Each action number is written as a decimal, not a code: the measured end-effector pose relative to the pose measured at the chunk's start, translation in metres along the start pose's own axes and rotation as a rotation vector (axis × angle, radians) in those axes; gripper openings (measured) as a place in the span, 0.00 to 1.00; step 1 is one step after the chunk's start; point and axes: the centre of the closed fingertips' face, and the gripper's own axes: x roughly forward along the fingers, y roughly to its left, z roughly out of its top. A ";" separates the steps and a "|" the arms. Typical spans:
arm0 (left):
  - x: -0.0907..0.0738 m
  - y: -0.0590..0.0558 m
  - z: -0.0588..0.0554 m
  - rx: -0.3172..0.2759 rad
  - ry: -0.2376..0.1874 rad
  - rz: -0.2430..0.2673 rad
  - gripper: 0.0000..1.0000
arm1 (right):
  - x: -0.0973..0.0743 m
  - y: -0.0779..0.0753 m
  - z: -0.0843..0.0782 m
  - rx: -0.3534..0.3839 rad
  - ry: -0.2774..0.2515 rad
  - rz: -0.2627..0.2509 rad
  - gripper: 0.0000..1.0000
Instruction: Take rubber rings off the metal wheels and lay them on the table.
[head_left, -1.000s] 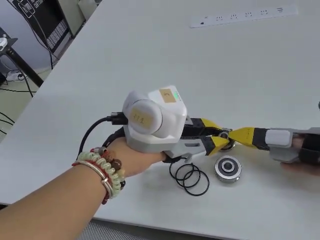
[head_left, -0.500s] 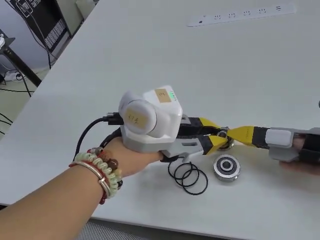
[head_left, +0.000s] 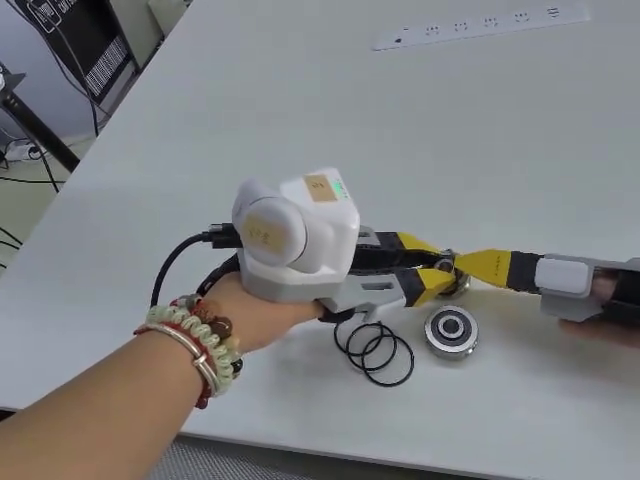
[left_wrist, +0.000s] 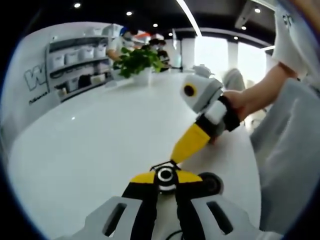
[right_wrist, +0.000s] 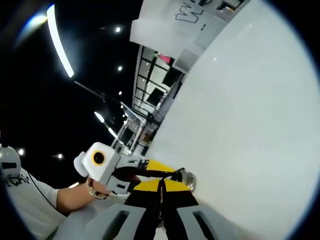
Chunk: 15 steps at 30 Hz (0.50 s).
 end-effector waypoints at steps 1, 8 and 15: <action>0.000 0.000 0.000 0.003 0.002 0.001 0.14 | 0.000 0.000 0.000 -0.001 0.001 0.002 0.00; 0.001 0.002 0.001 0.013 0.005 0.012 0.14 | -0.001 0.003 0.004 0.024 -0.018 0.034 0.00; 0.001 0.003 0.002 0.004 0.017 0.032 0.14 | -0.001 -0.006 0.007 0.033 -0.038 -0.012 0.00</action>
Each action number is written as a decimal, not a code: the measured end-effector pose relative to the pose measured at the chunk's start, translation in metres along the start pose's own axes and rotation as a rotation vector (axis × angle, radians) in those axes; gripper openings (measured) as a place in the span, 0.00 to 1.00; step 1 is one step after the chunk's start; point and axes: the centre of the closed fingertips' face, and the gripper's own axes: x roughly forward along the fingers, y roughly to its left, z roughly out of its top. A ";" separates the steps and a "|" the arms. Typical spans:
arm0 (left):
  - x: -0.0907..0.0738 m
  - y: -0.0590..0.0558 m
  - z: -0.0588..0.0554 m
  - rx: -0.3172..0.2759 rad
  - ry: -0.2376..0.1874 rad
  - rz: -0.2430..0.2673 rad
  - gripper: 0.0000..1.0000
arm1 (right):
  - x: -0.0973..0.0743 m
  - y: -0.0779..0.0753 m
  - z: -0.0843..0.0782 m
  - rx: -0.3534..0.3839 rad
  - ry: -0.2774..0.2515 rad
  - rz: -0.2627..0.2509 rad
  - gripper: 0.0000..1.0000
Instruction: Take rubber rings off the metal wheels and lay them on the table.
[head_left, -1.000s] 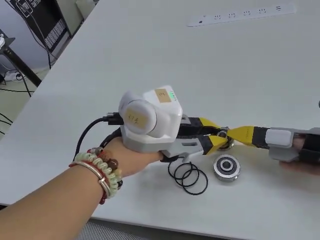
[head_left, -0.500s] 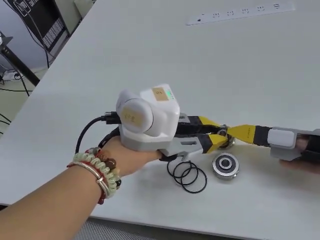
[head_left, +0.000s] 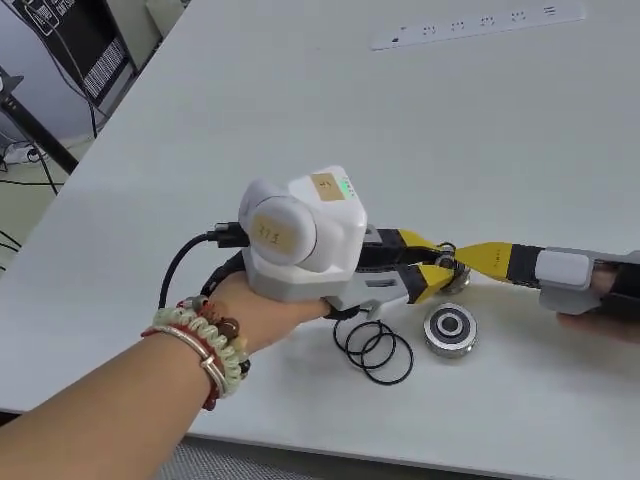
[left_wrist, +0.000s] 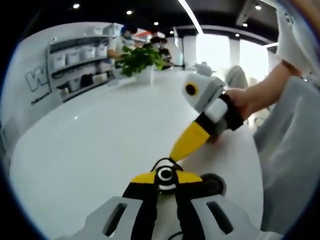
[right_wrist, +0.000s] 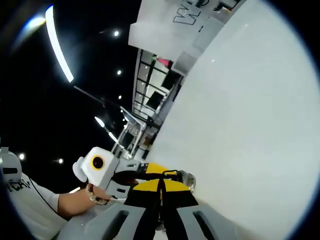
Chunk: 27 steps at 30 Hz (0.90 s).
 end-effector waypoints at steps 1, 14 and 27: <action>0.000 0.000 0.000 -0.003 0.002 0.002 0.14 | 0.000 -0.005 0.001 0.013 -0.002 -0.026 0.00; -0.007 0.001 0.010 -0.037 -0.009 0.009 0.14 | -0.002 -0.010 0.000 0.026 -0.001 -0.063 0.00; -0.033 -0.011 0.058 0.047 -0.079 -0.052 0.30 | -0.020 0.003 0.016 0.074 -0.064 -0.055 0.00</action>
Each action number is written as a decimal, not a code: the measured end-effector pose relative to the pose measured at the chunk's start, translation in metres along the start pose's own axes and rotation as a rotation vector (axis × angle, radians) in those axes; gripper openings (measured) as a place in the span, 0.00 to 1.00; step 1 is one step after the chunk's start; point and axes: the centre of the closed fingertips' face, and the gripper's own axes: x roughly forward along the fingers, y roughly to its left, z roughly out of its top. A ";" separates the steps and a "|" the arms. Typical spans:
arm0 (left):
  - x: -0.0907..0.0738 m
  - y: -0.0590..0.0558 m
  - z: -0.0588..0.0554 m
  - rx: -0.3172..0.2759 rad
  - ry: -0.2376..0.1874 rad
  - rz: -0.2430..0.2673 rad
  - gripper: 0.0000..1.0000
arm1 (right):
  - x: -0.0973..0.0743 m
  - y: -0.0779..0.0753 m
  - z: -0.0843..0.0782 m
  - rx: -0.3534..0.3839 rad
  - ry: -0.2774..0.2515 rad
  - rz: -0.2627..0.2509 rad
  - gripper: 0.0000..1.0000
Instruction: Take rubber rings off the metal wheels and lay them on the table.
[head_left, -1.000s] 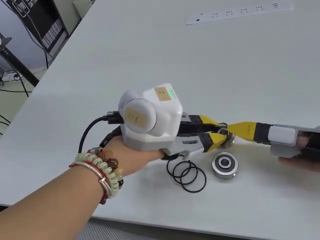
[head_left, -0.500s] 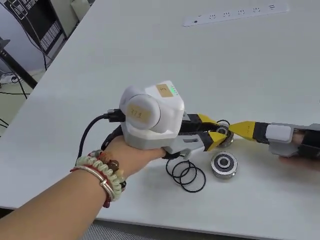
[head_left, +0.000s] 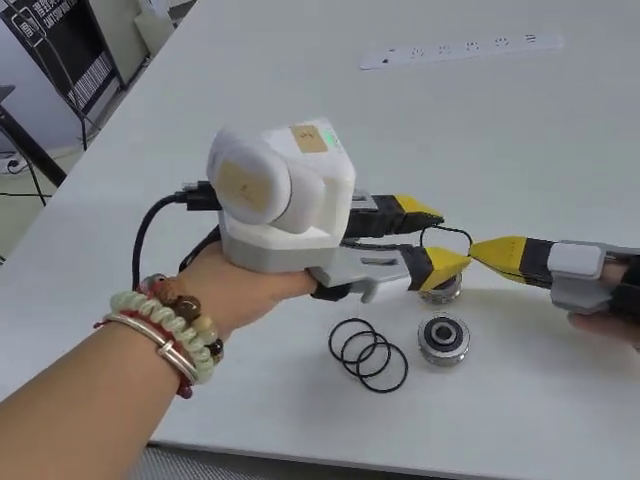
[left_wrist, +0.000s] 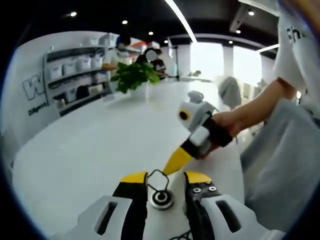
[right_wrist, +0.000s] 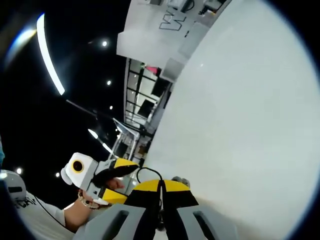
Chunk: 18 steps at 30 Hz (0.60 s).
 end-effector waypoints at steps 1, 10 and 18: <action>-0.002 0.000 0.001 0.021 0.004 0.005 0.30 | -0.001 0.000 0.000 -0.002 -0.001 -0.003 0.00; -0.032 -0.009 0.009 0.100 0.029 -0.007 0.40 | -0.019 0.012 -0.001 -0.022 -0.023 -0.025 0.00; -0.071 -0.010 0.011 0.102 0.036 -0.002 0.49 | -0.031 0.030 -0.002 -0.020 -0.042 -0.031 0.00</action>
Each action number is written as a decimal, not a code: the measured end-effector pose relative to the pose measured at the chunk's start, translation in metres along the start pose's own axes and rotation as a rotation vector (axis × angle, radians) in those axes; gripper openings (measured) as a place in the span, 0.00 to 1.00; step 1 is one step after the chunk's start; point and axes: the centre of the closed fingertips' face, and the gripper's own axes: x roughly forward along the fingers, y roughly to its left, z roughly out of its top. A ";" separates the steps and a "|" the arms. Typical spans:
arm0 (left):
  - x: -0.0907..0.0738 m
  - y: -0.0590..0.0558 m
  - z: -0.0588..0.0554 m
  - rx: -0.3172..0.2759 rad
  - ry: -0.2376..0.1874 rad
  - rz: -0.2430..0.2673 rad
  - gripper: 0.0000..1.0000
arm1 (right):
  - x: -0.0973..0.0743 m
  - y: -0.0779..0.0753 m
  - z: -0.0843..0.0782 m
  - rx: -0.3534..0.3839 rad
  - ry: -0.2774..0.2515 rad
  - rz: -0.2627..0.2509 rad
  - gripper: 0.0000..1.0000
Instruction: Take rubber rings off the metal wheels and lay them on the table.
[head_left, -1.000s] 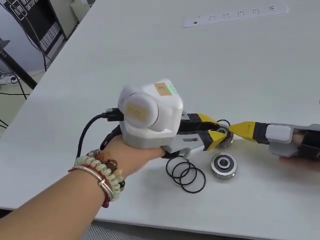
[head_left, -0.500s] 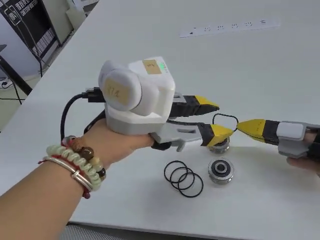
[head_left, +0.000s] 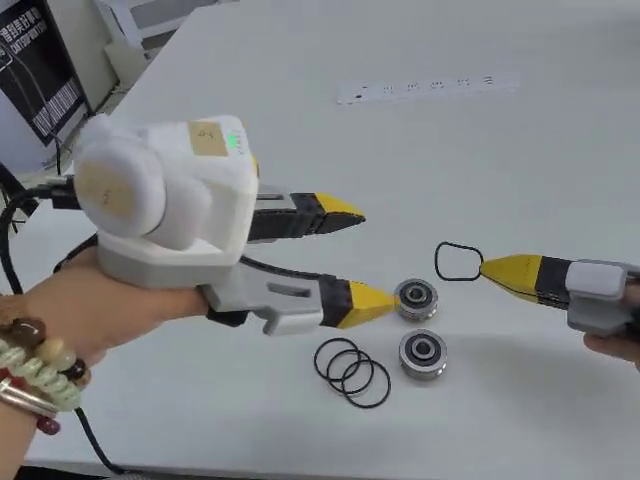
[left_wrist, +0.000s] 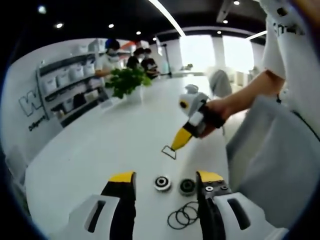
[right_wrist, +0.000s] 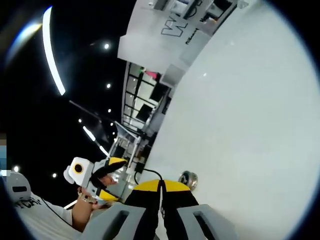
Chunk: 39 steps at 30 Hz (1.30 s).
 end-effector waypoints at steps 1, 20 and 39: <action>-0.005 0.001 0.000 0.002 -0.001 0.008 0.50 | -0.001 0.003 -0.001 -0.005 0.003 -0.001 0.00; -0.103 0.013 -0.047 -0.108 -0.004 0.205 0.54 | -0.002 0.042 -0.020 -0.148 0.120 -0.046 0.00; -0.151 0.005 -0.090 -0.222 -0.020 0.296 0.56 | 0.026 0.058 -0.044 -0.305 0.287 -0.118 0.00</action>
